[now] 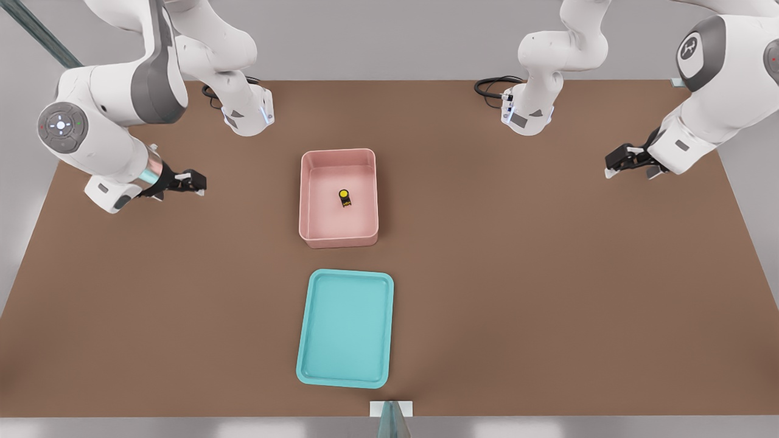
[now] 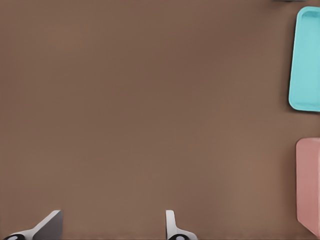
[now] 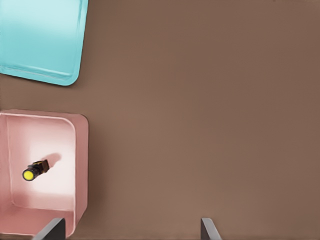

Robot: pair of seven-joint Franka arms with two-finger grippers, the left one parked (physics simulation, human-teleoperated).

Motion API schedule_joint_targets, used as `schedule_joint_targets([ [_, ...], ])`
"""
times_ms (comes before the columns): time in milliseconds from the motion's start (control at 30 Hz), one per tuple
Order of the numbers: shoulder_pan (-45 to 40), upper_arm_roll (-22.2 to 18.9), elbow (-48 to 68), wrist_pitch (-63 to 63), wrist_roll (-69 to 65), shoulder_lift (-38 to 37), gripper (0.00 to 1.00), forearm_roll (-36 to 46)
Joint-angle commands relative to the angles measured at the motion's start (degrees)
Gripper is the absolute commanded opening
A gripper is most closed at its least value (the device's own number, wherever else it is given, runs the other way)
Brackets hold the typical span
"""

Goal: The left arm remains still, and the right arm places the button from the box into the tray

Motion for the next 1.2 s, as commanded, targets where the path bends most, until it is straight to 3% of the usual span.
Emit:
schedule_joint_targets([
  [0, -2.83, -0.03, 0.11, -0.87, -0.41, 0.24, 1.00, 0.06],
  [33, -1.77, 0.14, 0.19, -0.87, -0.06, 1.29, 1.00, 0.06],
  [67, -0.10, 5.58, 0.37, -0.79, 1.70, 2.96, 1.00, -0.03],
  [133, 0.77, 20.44, 0.55, 2.99, 14.53, 8.15, 1.00, -0.38],
  [267, 15.46, 20.97, -2.87, 14.50, 33.78, 14.04, 1.00, -4.77],
  [433, 15.89, 22.99, -24.41, 39.46, 44.94, 10.35, 1.00, -5.04],
  [700, 16.77, 23.00, -34.96, 59.95, 59.80, 18.70, 1.00, -11.10],
  [1167, 15.90, 23.08, -39.71, 64.96, 59.80, 21.60, 1.00, -19.01],
])
